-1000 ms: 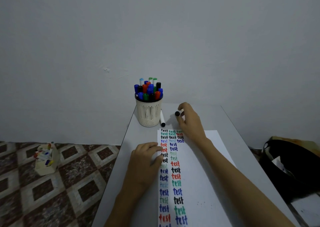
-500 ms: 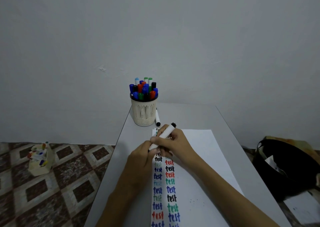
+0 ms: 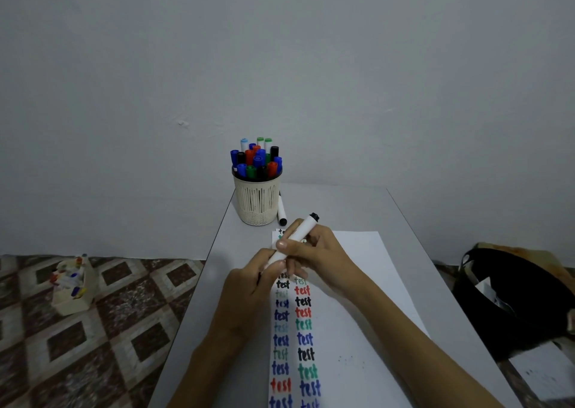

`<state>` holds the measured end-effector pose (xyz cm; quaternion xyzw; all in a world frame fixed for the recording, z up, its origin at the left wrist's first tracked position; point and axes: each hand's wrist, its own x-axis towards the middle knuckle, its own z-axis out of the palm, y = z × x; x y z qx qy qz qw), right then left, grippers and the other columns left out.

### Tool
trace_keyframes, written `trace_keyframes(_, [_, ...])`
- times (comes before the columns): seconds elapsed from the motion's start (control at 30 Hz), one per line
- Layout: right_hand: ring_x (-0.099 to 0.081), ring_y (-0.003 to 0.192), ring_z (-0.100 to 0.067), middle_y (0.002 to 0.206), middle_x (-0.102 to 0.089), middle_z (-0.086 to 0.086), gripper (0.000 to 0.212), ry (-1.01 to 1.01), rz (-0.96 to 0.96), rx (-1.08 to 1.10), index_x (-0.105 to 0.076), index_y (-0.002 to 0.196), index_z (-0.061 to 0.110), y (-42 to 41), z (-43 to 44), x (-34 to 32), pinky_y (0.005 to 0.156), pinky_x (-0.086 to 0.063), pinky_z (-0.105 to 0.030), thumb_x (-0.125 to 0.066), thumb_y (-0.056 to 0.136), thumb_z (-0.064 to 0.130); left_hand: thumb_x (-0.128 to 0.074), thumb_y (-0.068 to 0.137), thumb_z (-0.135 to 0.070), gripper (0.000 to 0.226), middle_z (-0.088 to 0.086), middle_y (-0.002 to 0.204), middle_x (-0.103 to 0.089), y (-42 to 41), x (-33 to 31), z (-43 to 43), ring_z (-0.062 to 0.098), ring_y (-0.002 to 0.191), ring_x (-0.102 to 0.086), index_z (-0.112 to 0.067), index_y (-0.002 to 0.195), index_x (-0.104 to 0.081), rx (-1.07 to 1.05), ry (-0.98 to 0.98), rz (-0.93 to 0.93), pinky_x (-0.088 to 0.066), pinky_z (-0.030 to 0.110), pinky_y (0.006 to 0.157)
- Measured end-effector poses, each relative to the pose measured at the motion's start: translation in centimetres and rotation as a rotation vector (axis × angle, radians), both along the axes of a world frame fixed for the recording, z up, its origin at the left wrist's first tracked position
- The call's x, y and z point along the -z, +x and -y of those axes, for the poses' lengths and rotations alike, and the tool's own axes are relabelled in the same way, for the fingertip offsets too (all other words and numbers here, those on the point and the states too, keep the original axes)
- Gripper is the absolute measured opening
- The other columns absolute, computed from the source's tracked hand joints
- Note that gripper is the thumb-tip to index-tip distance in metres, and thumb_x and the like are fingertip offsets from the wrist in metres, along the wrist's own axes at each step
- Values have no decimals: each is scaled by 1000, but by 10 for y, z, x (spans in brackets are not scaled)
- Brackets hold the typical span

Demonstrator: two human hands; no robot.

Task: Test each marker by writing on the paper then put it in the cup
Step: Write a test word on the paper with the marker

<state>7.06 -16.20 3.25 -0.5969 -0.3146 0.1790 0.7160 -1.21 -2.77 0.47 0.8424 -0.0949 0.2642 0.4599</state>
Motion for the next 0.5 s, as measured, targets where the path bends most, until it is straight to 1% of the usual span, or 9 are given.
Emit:
trace_keyframes(0.1, [-50,47,-23,71,-61,-27,20,-11,33,63,-58,87,-6,2,4,-1,46,-42,-23,-68,86,11,-42,95,-39,20,-19,60,-61,-1,0,-2,-1,49,-58,-25,94,-55,-10,26,-15,-39,9,45])
trace_keyframes(0.17, [-49,45,-21,64,-60,-22,17,75,-12,158,-56,79,2,7,7,-2,41,-41,-22,-69,84,11,-36,90,-53,28,-13,66,-65,1,5,-6,2,58,-62,-32,95,-54,-62,74,-75,-50,22,51])
trace_keyframes(0.2, [-52,46,-21,64,-61,-17,17,144,-54,225,-53,78,5,11,10,-2,40,-42,-23,-68,84,10,-35,88,-54,30,-12,71,-65,3,9,-8,3,65,-63,-33,97,-54,-101,105,-95,-53,28,56])
trace_keyframes(0.23, [-56,49,-21,66,-63,-15,17,208,-98,296,-50,78,6,16,15,-3,41,-45,-23,-66,85,8,-34,88,-50,29,-12,78,-65,5,13,-9,4,73,-62,-34,98,-55,-135,163,-84,-54,32,62])
trace_keyframes(0.3, [-66,64,-26,79,-67,-20,14,266,-173,413,-50,81,6,25,26,-2,48,-52,-26,-62,87,3,-31,87,-34,34,-7,95,-62,11,19,-7,13,86,-57,-24,104,-59,-144,333,-30,-52,36,71])
trace_keyframes(0.37, [-70,82,-34,93,-68,-24,7,232,-195,458,-56,91,2,30,31,3,59,-58,-31,-62,88,2,-28,86,-27,40,-1,104,-61,15,24,-7,17,92,-55,-19,108,-60,-121,423,-28,-49,35,77])
trace_keyframes(0.4, [-70,87,-35,96,-69,-22,9,201,-199,465,-59,94,1,31,31,6,62,-59,-33,-63,86,1,-28,86,-27,41,0,106,-61,16,26,-8,17,93,-54,-18,110,-60,-115,421,-38,-48,34,78])
trace_keyframes(0.43, [-70,87,-34,94,-69,-20,11,176,-205,464,-60,94,-1,31,31,8,62,-59,-34,-65,84,-1,-28,86,-28,42,0,107,-60,17,26,-9,16,94,-54,-17,110,-60,-111,399,-50,-47,33,79])
trace_keyframes(0.5, [-67,71,-30,79,-67,-18,13,149,-222,444,-59,85,0,32,30,10,54,-56,-33,-69,80,-5,-30,86,-29,41,-1,107,-60,16,26,-10,14,96,-52,-16,109,-60,-107,356,-62,-47,31,81])
